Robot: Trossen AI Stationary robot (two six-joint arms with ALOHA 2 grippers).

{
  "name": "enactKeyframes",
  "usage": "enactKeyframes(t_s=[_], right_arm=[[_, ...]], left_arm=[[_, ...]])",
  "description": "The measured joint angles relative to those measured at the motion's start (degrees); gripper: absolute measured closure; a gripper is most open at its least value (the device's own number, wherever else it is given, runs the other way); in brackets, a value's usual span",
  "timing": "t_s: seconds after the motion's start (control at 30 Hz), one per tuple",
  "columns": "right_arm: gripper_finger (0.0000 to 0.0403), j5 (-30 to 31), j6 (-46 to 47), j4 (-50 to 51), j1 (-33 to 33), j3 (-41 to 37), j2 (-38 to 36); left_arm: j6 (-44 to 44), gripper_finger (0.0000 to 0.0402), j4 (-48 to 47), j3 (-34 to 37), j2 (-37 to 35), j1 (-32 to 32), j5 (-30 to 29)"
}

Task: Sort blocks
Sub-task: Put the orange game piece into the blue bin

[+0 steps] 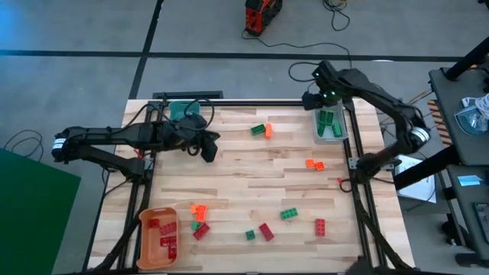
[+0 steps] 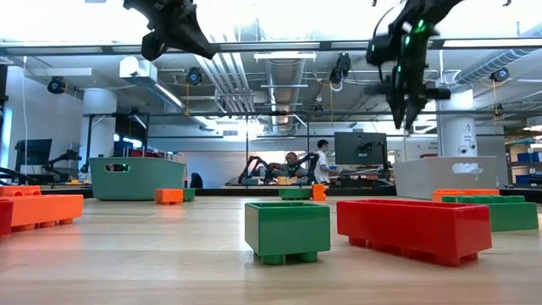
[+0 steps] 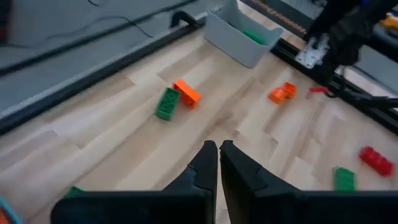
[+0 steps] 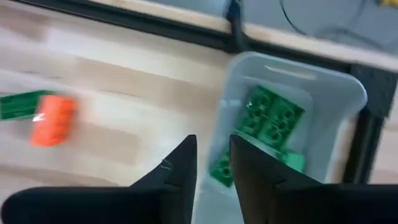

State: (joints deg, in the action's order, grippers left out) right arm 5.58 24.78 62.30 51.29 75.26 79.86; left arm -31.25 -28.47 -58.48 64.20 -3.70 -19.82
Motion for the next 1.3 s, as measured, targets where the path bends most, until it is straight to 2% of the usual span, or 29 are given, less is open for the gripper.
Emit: enactKeyframes(t_s=[0.27, 0.37, 0.53, 0.7, 0.8, 0.87, 0.97, 1.17, 1.3], right_arm=[[0.0351, 0.0, 0.8, -4.2, -9.5, 0.0, -9.1], [0.0359, 0.0, 2.1, -4.7, -11.7, 0.0, -10.6], [0.0364, 0.0, 2.3, -4.3, -13.4, 0.0, -11.1], [0.0364, 0.0, 1.7, -4.3, -13.4, 0.0, -10.7], [0.0365, 0.0, 0.3, -4.3, -13.4, 0.0, -10.5], [0.0365, 0.0, -0.6, -4.3, -13.4, 0.0, -10.5], [0.0365, 0.0, -2.5, -4.3, -13.4, 0.0, -10.5], [0.0365, 0.0, -5.4, -4.3, -13.4, 0.0, -10.5], [0.0365, 0.0, -6.6, -4.3, -13.4, 0.0, -10.5]], left_arm=[[-2.9, 0.0402, -0.6, 0.0, 0.0, -0.1, 5.2], [-7.2, 0.0402, -2.8, 0.0, 0.1, -0.5, 6.6], [-18.8, 0.0402, -4.8, 0.0, 0.8, -2.3, 8.7], [-36.2, 0.0402, -5.5, -0.1, 1.7, -2.6, 8.6], [-50.8, 0.0402, -12.0, -0.1, 3.2, -2.5, 7.2], [-56.8, 0.0402, -16.4, -0.1, 4.6, -2.3, 6.0], [-65.2, 0.0402, -18.2, -0.1, 6.5, -2.3, 4.4], [-76.7, 0.0402, -20.8, -0.1, 11.3, -2.3, 4.0], [-82.3, 0.0402, -30.9, 0.1, 15.3, -2.3, 4.4]])
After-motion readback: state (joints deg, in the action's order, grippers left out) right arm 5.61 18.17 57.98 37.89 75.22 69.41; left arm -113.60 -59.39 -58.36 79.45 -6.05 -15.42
